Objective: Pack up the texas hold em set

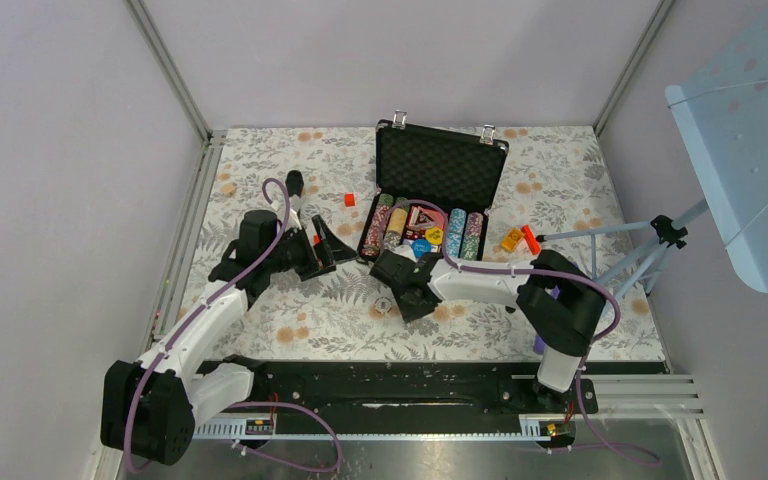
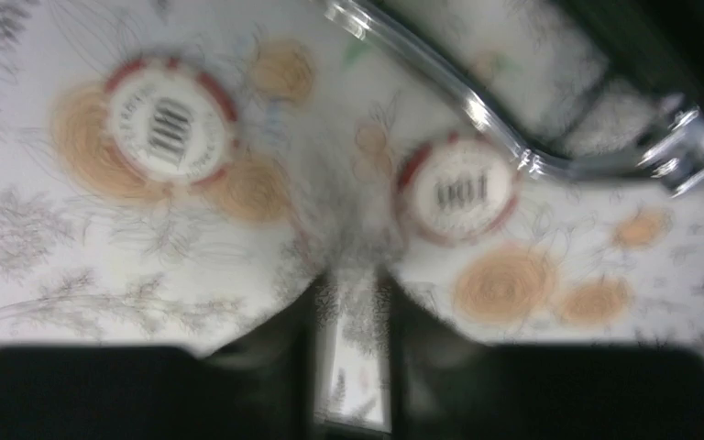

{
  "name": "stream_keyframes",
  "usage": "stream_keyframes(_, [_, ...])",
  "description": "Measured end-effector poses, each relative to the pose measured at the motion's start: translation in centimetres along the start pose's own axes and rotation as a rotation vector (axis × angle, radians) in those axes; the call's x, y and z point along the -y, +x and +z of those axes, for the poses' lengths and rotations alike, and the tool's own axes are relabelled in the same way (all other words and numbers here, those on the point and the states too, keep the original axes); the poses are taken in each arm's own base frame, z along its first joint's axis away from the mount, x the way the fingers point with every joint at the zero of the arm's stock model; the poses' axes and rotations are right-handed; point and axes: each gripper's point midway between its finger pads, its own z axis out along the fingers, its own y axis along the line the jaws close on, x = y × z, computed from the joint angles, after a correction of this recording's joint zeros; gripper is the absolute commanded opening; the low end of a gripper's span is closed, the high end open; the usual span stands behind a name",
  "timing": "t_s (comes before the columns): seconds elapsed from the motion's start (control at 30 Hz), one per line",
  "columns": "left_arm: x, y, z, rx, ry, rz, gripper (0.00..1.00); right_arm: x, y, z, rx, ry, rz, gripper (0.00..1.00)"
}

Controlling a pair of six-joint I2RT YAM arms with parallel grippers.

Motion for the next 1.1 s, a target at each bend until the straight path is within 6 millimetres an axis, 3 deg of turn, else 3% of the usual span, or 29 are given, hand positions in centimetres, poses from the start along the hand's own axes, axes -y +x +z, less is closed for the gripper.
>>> stream_keyframes(0.1, [0.0, 0.0, 0.0, 0.0, 0.0, -0.001, 0.94, -0.3, 0.0, 0.0, -0.005, -0.004, -0.007, 0.0])
stream_keyframes(0.63, [0.0, 0.0, 0.0, 0.0, 0.0, 0.0, 0.95, -0.5, -0.4, 0.0, 0.008, -0.007, -0.006, 0.0])
stream_keyframes(0.67, [0.0, 0.0, 0.0, 0.001, 0.0, 0.0, 0.95, -0.5, -0.4, 0.0, 0.013, -0.01, -0.006, 0.02])
stream_keyframes(0.77, [0.0, 0.0, 0.0, 0.001, 0.0, 0.0, 0.95, -0.4, -0.4, -0.1, 0.038, -0.025, 0.002, 0.27])
stream_keyframes(0.83, [0.0, 0.0, 0.0, 0.0, 0.0, 0.0, 0.95, -0.2, -0.2, -0.3, 0.051, -0.03, 0.007, 0.37])
stream_keyframes(1.1, [0.0, 0.0, 0.0, 0.0, 0.0, -0.001, 0.94, 0.6, -0.4, -2.5, 0.112, -0.048, 0.024, 0.57])
